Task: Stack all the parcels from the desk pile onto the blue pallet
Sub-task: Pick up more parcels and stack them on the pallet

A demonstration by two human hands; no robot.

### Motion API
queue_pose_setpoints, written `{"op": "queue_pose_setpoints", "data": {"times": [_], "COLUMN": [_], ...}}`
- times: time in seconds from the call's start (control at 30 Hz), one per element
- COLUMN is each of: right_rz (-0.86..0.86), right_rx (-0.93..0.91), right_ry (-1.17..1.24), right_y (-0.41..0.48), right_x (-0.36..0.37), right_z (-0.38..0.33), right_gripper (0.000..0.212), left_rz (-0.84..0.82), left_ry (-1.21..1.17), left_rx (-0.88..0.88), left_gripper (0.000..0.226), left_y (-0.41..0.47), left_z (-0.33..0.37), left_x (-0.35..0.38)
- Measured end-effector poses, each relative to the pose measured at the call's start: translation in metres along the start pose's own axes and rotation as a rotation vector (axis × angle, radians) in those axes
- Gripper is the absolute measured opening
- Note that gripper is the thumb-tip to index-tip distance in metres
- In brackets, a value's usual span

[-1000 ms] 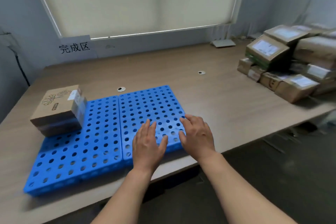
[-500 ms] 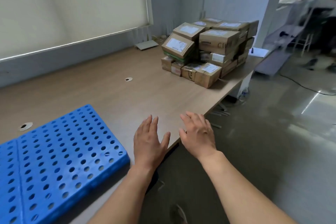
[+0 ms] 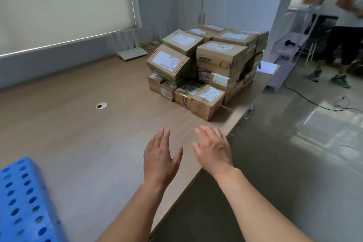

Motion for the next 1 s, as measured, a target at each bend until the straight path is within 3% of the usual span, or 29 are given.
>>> {"op": "queue_pose_setpoints", "data": {"times": [0.23, 0.63, 1.0], "right_rz": [-0.045, -0.159, -0.225], "right_rx": [-0.014, -0.045, -0.130], "right_ry": [0.025, 0.108, 0.204], "right_y": [0.107, 0.216, 0.362], "right_x": [0.028, 0.067, 0.083], "right_z": [0.020, 0.036, 0.051], "right_gripper": [0.040, 0.043, 0.051], "left_rz": [0.014, 0.059, 0.101], "left_ry": [-0.025, -0.060, -0.271], "left_rx": [-0.049, -0.171, -0.378], "left_gripper": [0.067, 0.068, 0.067], "left_y": [0.109, 0.198, 0.308], "left_z": [-0.008, -0.037, -0.033], "left_x": [0.027, 0.032, 0.056]}}
Point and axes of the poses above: each hand's wrist, its own y-axis towards the middle knuckle, its own x-axis out of the palm, z = x × y, the point moved 9 cm from there along y, towards the middle knuckle, and after that the axes turned 7 degrees about x, right-handed, at the moved point
